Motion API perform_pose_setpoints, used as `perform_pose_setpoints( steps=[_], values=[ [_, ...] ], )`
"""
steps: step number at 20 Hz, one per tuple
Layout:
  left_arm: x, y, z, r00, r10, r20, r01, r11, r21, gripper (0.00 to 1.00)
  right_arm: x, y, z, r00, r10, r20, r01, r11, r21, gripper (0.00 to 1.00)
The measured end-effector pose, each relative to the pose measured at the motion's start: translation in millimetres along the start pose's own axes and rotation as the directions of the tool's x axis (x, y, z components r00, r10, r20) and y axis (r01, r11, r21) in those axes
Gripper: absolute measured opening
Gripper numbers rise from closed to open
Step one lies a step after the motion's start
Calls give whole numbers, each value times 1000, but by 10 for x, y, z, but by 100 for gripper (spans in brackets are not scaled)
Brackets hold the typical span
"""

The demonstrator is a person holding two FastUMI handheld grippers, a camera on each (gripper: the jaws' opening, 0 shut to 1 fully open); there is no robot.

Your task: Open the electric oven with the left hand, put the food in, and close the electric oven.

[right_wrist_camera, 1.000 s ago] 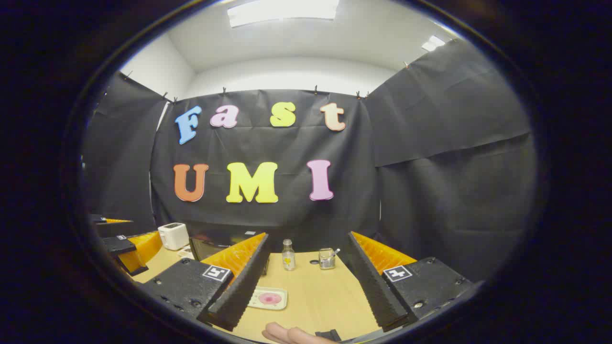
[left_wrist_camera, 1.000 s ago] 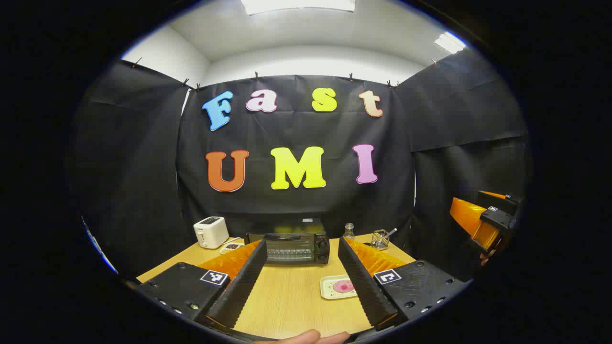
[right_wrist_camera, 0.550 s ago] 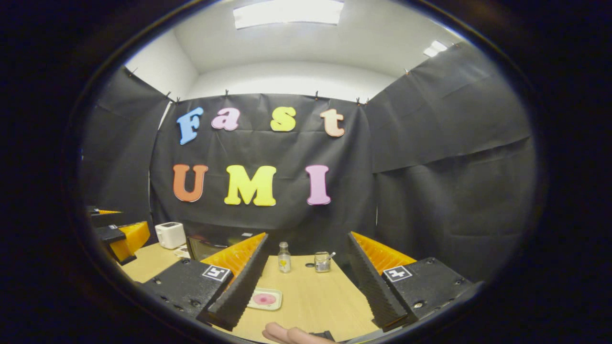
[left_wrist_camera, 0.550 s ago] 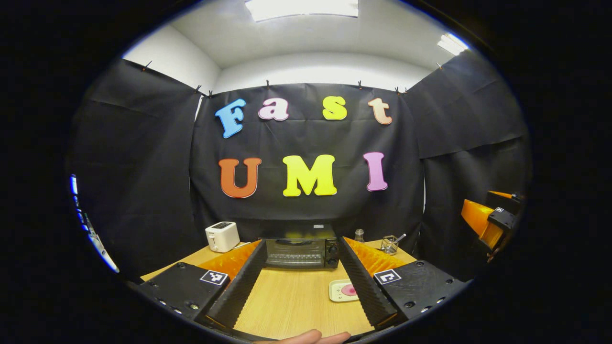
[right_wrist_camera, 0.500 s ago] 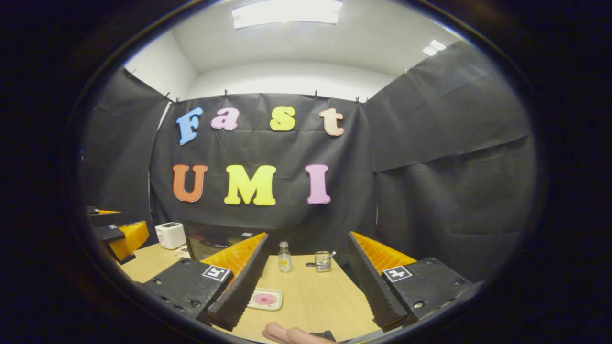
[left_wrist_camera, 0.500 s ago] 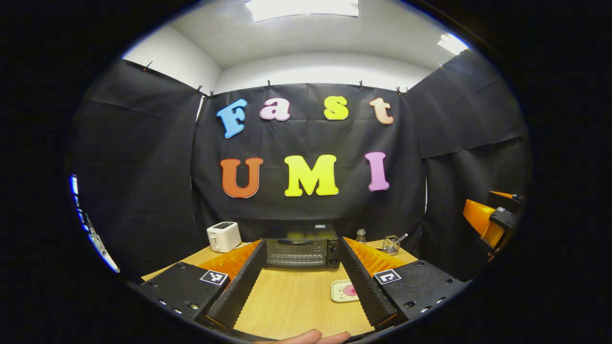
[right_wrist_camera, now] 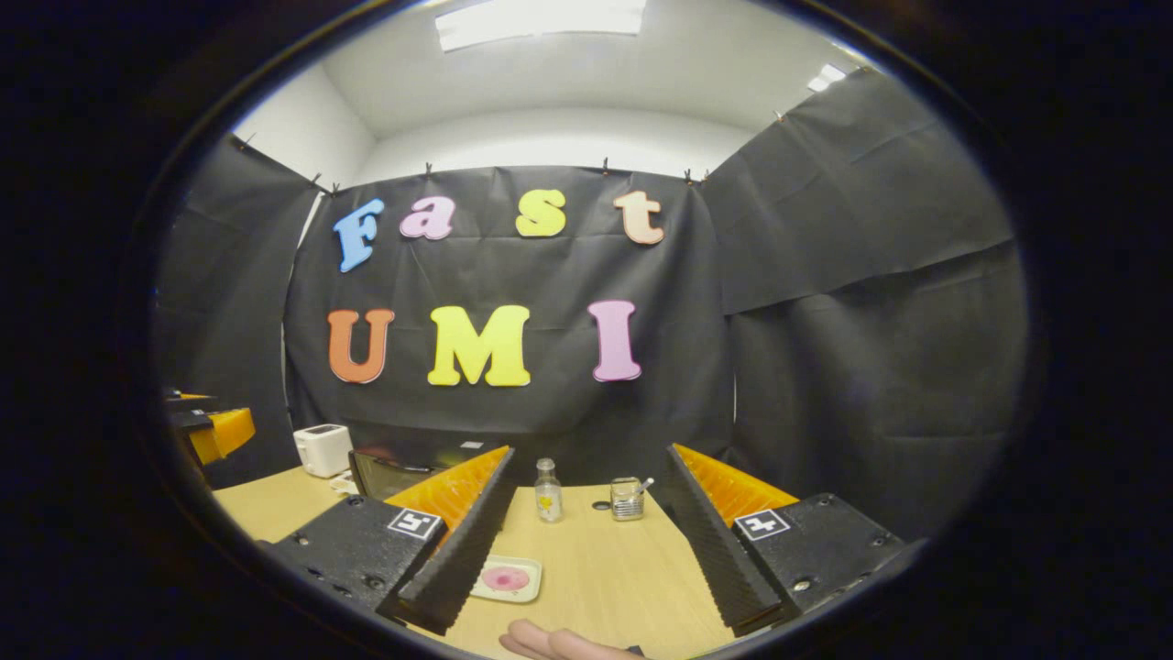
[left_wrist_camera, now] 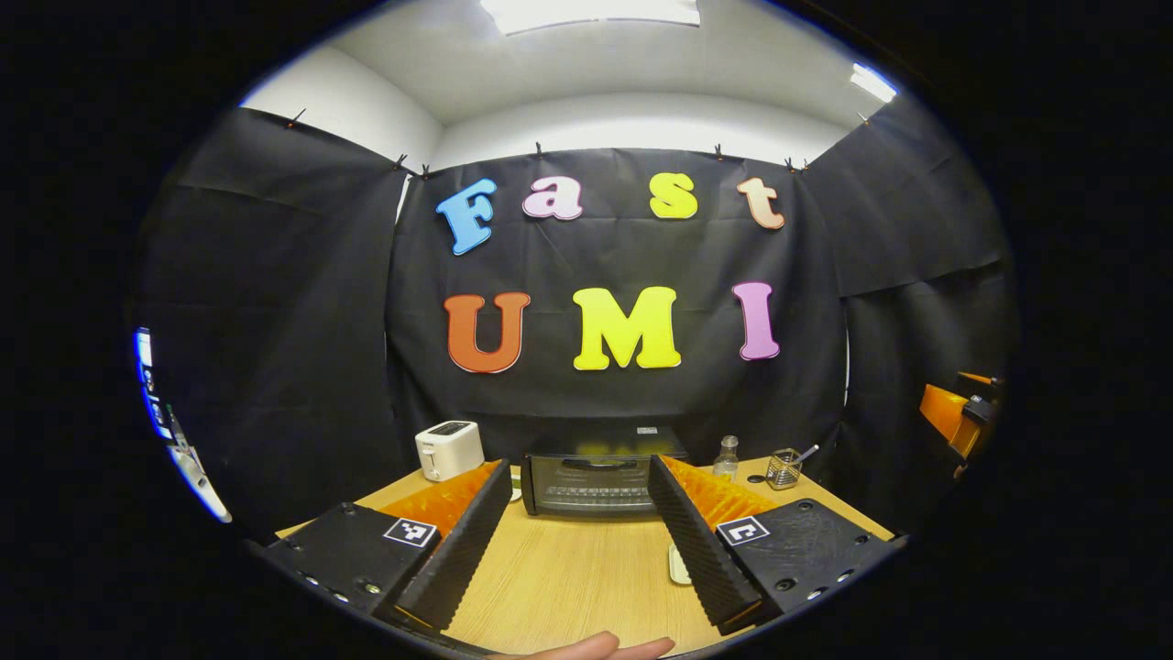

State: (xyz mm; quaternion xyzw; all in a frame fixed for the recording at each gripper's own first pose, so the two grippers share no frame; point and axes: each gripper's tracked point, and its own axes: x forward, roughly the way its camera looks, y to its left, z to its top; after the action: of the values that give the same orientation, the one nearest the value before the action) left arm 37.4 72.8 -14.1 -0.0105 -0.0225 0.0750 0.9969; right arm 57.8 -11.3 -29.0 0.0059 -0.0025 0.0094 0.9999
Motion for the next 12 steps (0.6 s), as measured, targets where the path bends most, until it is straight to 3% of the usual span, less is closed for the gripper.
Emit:
perform_pose_setpoints(
  steps=[4, 12],
  values=[
    [335, 97, 28, 1000, 18, 15, -18, 1000, -20, 95, 254, -27, 11, 1000, -17, 14, 17, 1000, -5, 100],
    [1478, 1, -295, 997, -54, -61, 48, 995, -92, 95, 668, -7, -266, 998, 48, -46, -46, 998, 49, 100]
  ],
)
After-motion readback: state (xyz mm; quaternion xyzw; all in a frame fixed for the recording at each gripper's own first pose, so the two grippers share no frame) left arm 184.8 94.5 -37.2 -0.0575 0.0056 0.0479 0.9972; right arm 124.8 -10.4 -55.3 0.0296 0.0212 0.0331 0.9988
